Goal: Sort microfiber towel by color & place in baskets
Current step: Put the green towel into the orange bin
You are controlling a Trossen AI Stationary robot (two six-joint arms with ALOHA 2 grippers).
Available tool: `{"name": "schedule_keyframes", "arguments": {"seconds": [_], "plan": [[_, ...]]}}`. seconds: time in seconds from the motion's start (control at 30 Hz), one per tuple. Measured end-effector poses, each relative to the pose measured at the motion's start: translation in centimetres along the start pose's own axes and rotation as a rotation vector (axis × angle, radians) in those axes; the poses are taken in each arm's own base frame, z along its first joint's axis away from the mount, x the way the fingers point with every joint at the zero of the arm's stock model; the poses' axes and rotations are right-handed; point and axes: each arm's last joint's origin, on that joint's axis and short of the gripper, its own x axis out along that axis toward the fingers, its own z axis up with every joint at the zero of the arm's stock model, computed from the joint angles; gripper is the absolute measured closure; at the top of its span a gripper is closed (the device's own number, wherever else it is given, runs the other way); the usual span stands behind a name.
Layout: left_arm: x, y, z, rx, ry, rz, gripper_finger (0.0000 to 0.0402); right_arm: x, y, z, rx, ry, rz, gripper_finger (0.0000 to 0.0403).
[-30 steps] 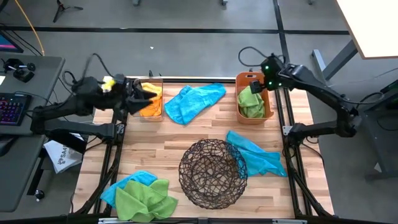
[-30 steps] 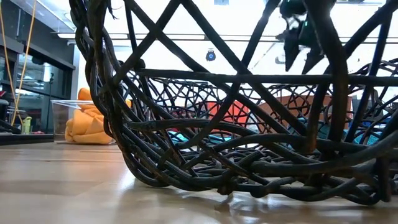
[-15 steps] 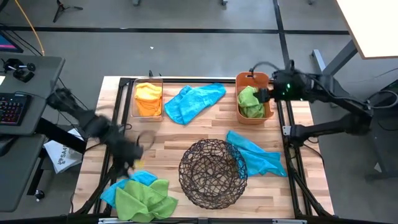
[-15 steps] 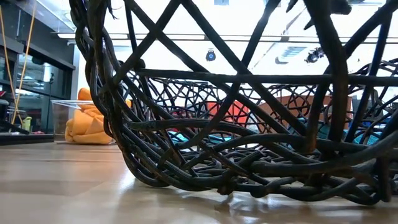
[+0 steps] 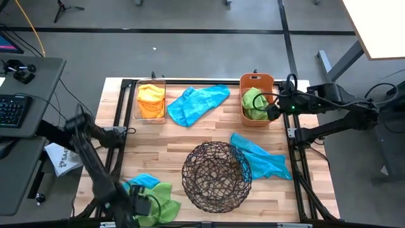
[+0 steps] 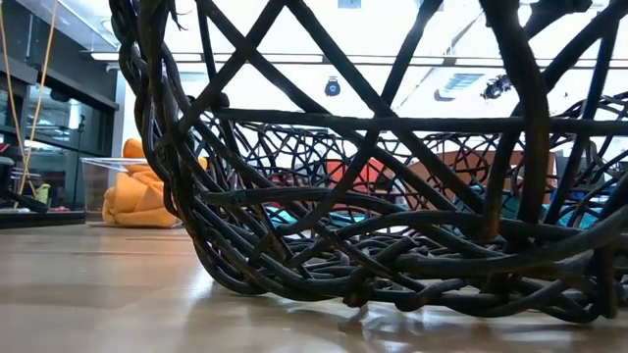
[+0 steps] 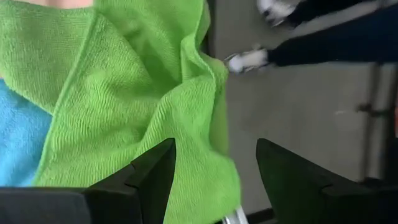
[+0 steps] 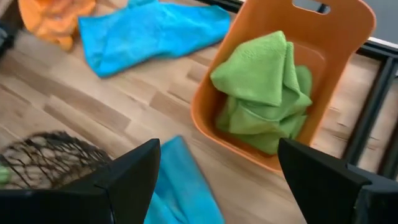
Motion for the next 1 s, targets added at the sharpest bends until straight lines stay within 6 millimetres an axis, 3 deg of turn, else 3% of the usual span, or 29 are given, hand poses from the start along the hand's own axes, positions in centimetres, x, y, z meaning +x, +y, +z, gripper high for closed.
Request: {"name": "schedule_keyframes", "arguments": {"seconds": [0.17, 0.37, 0.43, 0.5, 0.6, 0.63, 0.7, 1.0], "plan": [[3.2, -1.0, 1.2, -0.058, 0.029, 0.172, 0.0188, -0.1, -0.1, -0.3, -0.052, 0.019, -0.013, 0.0082], [5.9, -1.4, 1.8, -0.135, 0.024, 0.174, 0.0192, -0.2, 0.0, -0.5, -0.109, 0.022, -0.005, 0.0082], [5.9, -1.2, 2.0, -0.154, 0.023, 0.180, 0.0213, -0.2, 0.0, -0.5, -0.125, 0.020, -0.007, 0.0082], [5.0, -0.8, 2.6, -0.189, 0.013, 0.160, 0.0262, -0.2, 0.0, -0.4, -0.127, 0.006, -0.017, 0.0082], [1.9, 0.4, 4.0, -0.223, -0.046, 0.111, 0.0368, -0.2, -0.1, -0.4, -0.150, -0.008, -0.027, 0.0082], [0.5, 1.1, 4.5, -0.239, -0.076, 0.103, 0.0383, -0.2, -0.1, -0.4, -0.161, -0.010, -0.028, 0.0082], [-2.9, 2.9, 5.3, -0.281, -0.132, 0.125, 0.0389, -0.2, -0.1, -0.4, -0.170, -0.019, -0.034, 0.0082], [-22.8, 13.2, 6.4, -0.229, -0.570, 0.501, 0.0401, -0.2, -0.2, -0.1, -0.194, -0.098, -0.092, 0.0082]]}}
